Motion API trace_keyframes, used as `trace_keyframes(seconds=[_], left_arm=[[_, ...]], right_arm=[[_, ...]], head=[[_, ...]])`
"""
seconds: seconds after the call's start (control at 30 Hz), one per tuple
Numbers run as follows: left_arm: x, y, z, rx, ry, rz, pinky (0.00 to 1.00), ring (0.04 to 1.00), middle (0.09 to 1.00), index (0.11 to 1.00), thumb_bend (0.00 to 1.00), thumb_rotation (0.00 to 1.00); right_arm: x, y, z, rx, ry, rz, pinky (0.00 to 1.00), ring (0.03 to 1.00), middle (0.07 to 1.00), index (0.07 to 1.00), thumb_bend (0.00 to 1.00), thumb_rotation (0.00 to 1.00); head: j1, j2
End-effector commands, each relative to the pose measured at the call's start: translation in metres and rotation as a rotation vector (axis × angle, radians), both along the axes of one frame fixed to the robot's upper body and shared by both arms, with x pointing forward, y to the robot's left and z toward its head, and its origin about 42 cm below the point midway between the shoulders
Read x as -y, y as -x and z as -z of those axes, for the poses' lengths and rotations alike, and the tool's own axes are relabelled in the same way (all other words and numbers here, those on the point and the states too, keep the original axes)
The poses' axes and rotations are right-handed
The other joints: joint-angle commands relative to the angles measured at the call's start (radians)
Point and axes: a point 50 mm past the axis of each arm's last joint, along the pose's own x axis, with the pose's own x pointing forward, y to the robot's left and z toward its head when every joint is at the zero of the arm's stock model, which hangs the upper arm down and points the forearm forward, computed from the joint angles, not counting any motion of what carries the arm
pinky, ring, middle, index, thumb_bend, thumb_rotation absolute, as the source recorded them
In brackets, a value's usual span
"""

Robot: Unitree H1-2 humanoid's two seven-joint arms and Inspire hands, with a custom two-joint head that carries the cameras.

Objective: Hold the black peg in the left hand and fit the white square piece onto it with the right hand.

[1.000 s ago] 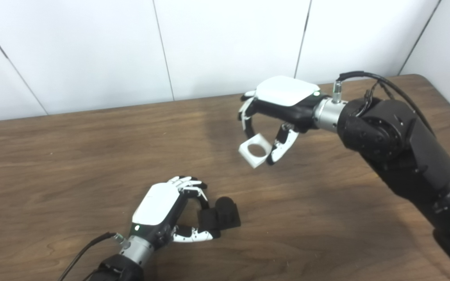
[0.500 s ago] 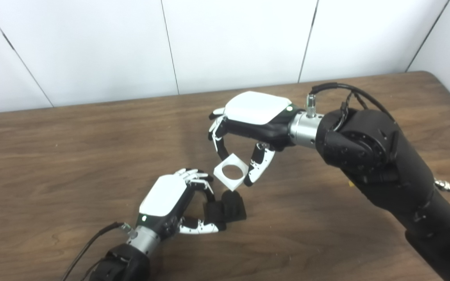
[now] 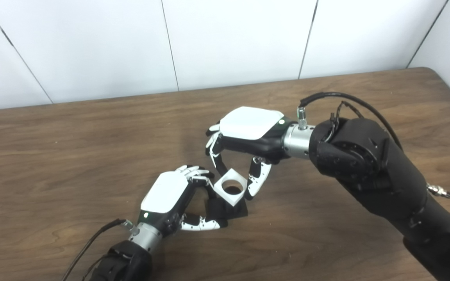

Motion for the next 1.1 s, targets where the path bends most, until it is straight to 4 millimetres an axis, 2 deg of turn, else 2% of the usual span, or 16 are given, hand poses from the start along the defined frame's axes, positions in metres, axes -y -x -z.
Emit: trace_keyframes(seconds=[0.0,1.07], left_arm=[[0.002,0.01,0.024,-0.123,-0.073,0.017,0.91,0.849,0.794,0.488,0.52,0.05],[0.005,0.01,0.022,-0.125,-0.073,0.017,0.91,0.848,0.799,0.489,0.52,0.05]], right_arm=[[0.0,-0.002,-0.011,0.054,0.008,-0.008,0.95,0.932,0.802,0.482,0.52,0.13],[-0.007,-0.009,0.002,0.049,-0.03,-0.002,0.96,0.94,0.801,0.483,0.52,0.13]], head=[[0.0,0.001],[-0.007,0.009]])
